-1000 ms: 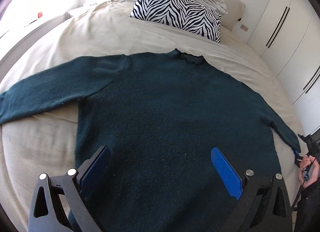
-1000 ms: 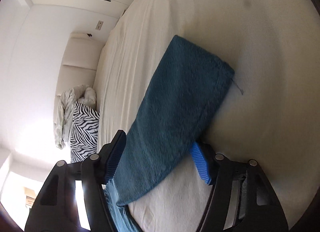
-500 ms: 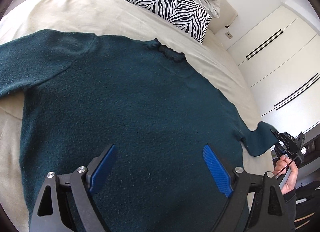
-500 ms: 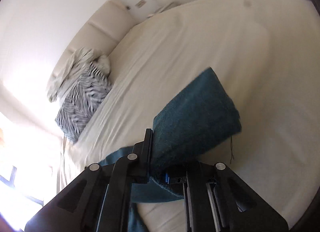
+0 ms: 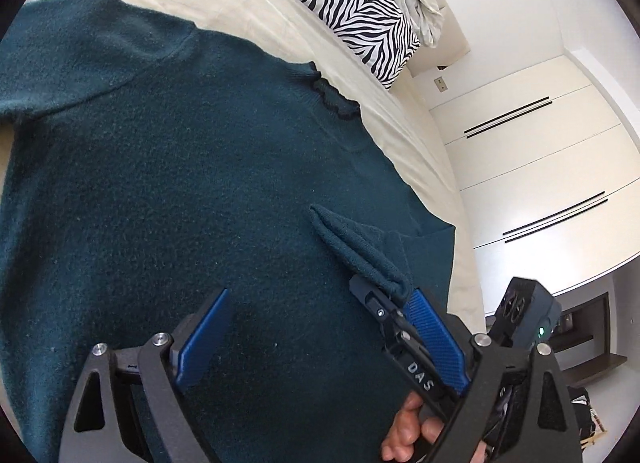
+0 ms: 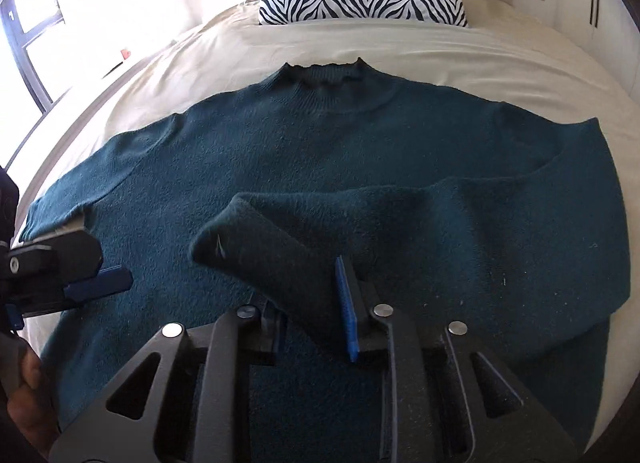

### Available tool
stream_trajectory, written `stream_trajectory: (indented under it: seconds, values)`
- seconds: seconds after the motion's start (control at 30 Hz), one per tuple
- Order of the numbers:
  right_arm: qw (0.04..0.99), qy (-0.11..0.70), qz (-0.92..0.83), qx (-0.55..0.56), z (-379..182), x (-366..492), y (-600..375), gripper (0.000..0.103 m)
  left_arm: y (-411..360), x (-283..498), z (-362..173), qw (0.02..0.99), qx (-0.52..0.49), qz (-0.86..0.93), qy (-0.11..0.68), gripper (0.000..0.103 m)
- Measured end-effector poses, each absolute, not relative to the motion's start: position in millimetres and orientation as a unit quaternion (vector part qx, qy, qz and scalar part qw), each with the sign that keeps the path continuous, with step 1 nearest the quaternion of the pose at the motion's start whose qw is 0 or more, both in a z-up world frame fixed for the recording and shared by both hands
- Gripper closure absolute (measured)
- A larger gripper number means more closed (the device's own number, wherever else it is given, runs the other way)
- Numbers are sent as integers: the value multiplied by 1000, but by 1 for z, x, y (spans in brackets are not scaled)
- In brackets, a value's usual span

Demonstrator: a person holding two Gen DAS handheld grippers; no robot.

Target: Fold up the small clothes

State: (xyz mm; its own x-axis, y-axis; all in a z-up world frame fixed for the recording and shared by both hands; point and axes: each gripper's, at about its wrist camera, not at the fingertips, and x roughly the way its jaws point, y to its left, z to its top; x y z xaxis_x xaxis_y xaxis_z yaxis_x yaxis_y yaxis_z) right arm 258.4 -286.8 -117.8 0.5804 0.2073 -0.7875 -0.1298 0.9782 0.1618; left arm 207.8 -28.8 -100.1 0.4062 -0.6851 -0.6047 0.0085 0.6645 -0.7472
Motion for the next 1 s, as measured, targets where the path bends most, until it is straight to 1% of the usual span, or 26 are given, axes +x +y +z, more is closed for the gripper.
stream_trajectory:
  seconds: [0.03, 0.07, 0.1, 0.17, 0.23, 0.33, 0.37, 0.4, 0.43, 0.47, 0.5, 0.53, 0.57, 0.6, 0.73, 0.87, 0.93, 1.0]
  values:
    - [891, 440, 102, 47, -116, 253, -281, 66, -32, 212, -103, 760, -348, -230, 499, 10]
    - [891, 436, 111, 57, -112, 234, -283, 46, -36, 215, -104, 755, -355, -233, 500, 9]
    - [890, 431, 125, 76, -110, 227, -287, 36, -41, 217, -105, 750, -360, -238, 501, 9]
    - [893, 420, 130, 98, -104, 210, -289, 33, -53, 224, -107, 744, -362, -246, 504, 9]
    - [892, 421, 125, 107, -100, 190, -297, 33, -65, 229, -108, 742, -356, -254, 508, 9]
    - [880, 422, 131, 175, -100, 174, -327, 33, -82, 241, -113, 741, -346, -258, 514, 12]
    - [872, 421, 132, 210, -103, 171, -339, 33, -86, 245, -115, 741, -340, -257, 519, 19]
    - [864, 418, 130, 248, -105, 167, -353, 33, -90, 247, -116, 742, -331, -252, 526, 29]
    - [857, 414, 127, 280, -108, 163, -365, 33, -93, 247, -116, 743, -323, -247, 531, 34]
    - [849, 408, 124, 311, -111, 158, -378, 33, -96, 248, -115, 746, -313, -243, 535, 46]
    - [842, 402, 121, 339, -114, 155, -390, 33, -99, 249, -112, 750, -299, -242, 538, 63]
    - [835, 396, 117, 363, -117, 153, -401, 33, -101, 250, -111, 751, -288, -242, 542, 74]
    - [829, 390, 114, 385, -120, 150, -411, 33, -102, 252, -109, 750, -283, -245, 545, 97]
    - [822, 382, 110, 408, -123, 147, -422, 33, -102, 253, -106, 754, -278, -245, 543, 94]
    - [803, 357, 102, 466, -130, 138, -452, 33, -90, 261, -73, 795, -250, -246, 495, 94]
    - [793, 349, 96, 490, -133, 136, -470, 33, -60, 269, -38, 839, -233, -234, 433, 94]
    - [786, 346, 91, 505, -136, 138, -477, 33, -45, 272, -33, 857, -212, -214, 419, 94]
    - [774, 340, 88, 528, -139, 142, -484, 33, -29, 279, -39, 863, -204, -191, 421, 94]
